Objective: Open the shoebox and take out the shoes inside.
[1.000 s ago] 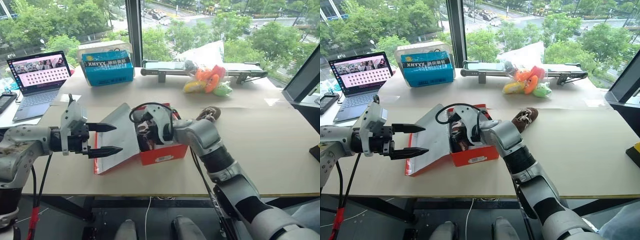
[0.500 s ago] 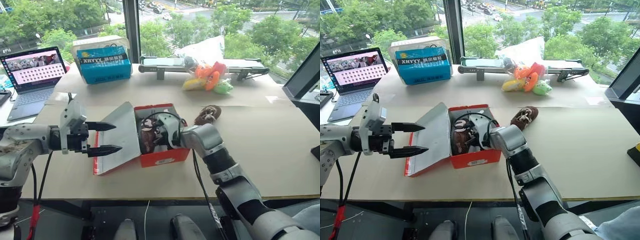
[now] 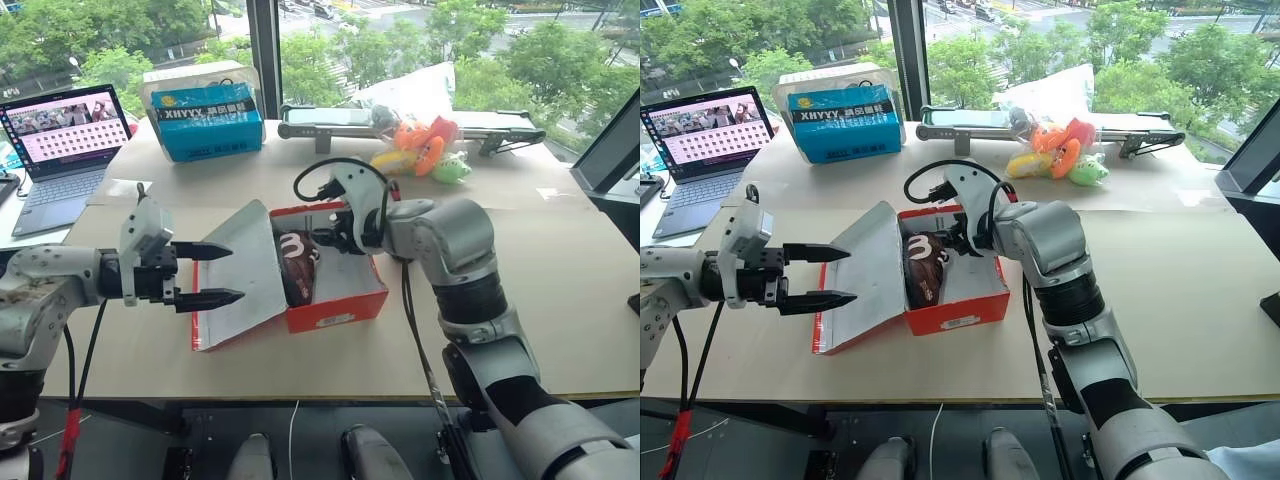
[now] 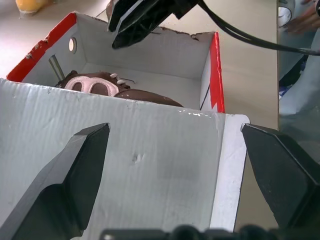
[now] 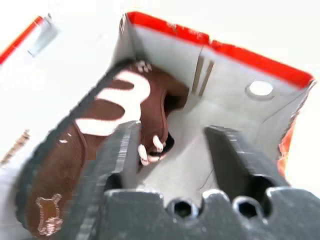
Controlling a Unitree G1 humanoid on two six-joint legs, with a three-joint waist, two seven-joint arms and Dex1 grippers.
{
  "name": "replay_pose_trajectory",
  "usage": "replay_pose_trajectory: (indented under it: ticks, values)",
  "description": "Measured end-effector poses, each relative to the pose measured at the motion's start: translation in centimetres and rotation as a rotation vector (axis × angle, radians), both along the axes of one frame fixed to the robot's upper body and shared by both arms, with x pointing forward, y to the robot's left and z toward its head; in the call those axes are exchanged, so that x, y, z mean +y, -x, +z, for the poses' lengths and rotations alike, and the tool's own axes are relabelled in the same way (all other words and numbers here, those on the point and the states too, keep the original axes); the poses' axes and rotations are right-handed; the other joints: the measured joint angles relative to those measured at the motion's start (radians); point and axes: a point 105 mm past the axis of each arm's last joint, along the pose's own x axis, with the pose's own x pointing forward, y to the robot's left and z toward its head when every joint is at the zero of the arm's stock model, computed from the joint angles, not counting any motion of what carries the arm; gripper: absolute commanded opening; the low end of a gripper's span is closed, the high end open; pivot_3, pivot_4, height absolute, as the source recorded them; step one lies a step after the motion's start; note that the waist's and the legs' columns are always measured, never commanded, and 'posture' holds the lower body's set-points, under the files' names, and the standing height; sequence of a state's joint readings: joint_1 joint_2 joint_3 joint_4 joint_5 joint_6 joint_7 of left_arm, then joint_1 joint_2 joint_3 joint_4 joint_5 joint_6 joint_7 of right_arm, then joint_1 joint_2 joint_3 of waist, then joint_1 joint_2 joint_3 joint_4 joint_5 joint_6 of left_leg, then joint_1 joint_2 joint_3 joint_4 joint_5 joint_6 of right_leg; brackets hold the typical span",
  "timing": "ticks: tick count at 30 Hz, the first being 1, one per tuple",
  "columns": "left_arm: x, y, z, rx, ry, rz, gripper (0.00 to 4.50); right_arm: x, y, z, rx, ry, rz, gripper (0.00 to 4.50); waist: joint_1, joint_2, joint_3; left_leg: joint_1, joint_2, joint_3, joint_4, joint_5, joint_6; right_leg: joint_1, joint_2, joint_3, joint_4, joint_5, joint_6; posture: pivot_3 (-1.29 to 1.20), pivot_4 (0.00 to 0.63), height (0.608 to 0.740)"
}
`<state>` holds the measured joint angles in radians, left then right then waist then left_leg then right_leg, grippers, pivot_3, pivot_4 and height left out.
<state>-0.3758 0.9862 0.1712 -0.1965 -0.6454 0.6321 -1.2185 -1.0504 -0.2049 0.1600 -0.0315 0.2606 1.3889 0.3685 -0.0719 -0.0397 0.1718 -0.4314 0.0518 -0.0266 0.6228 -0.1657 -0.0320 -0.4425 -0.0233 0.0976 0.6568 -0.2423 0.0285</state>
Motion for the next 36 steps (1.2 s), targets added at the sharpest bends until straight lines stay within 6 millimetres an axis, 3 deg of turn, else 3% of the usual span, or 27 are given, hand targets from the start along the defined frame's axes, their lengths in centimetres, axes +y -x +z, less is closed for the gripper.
replay_pose_trajectory:
  ticks: [2, 4, 11, 18, 26, 36]
  values:
    - [0.0, 0.0, -0.1, 0.001, 0.001, 0.000, 4.50, 0.1, 0.1, 0.0, 0.009, -0.013, 0.000, 4.46, 0.000, 0.000, 0.000, 0.000, 0.000, 0.000, 0.000, 0.000, 0.000, 0.000, 0.000, 0.000, 0.000, 0.000, 0.000, 0.00, 0.150, 0.736]
    - [0.0, 0.0, -0.1, 0.002, -0.001, 0.001, 4.50, 0.5, 0.1, -0.2, 0.023, -0.029, 0.006, 4.46, 0.000, 0.000, 0.000, 0.000, 0.000, 0.000, 0.001, 0.000, 0.000, 0.000, 0.000, 0.000, 0.001, 0.000, 0.000, 0.00, 0.150, 0.736]
    - [-0.1, -0.1, -0.3, 0.004, -0.004, 0.003, 4.50, 1.7, -0.9, -4.2, 0.223, -0.099, 0.000, 4.46, 0.000, 0.000, 0.000, 0.001, 0.000, 0.000, 0.002, 0.000, 0.000, 0.001, 0.000, 0.000, 0.001, 0.001, 0.000, 0.00, 0.150, 0.736]
    - [-0.1, -0.1, -0.4, 0.006, -0.003, 0.003, 4.50, 2.4, -2.5, -4.7, 0.281, -0.178, 0.011, 4.46, -0.007, 0.000, 0.000, 0.001, 0.000, 0.000, 0.002, 0.000, 0.000, 0.001, 0.001, 0.000, 0.002, 0.001, 0.000, 0.00, 0.150, 0.736]
    - [0.0, 0.1, -0.9, 0.019, -0.005, 0.009, 4.50, 3.6, -2.6, -5.0, 0.473, -0.406, 0.045, 4.46, -0.026, 0.000, 0.001, 0.001, 0.000, 0.000, 0.002, 0.000, 0.000, 0.002, 0.001, 0.000, 0.002, 0.001, 0.000, 0.00, 0.150, 0.736]
    - [0.0, 0.1, -0.9, 0.020, -0.006, 0.011, 4.50, 4.6, -2.4, -4.8, 0.582, -0.606, 0.068, 4.46, -0.028, 0.000, 0.001, 0.001, 0.000, -0.001, 0.002, 0.000, 0.000, 0.002, 0.001, 0.000, 0.001, 0.001, 0.000, 0.00, 0.150, 0.736]
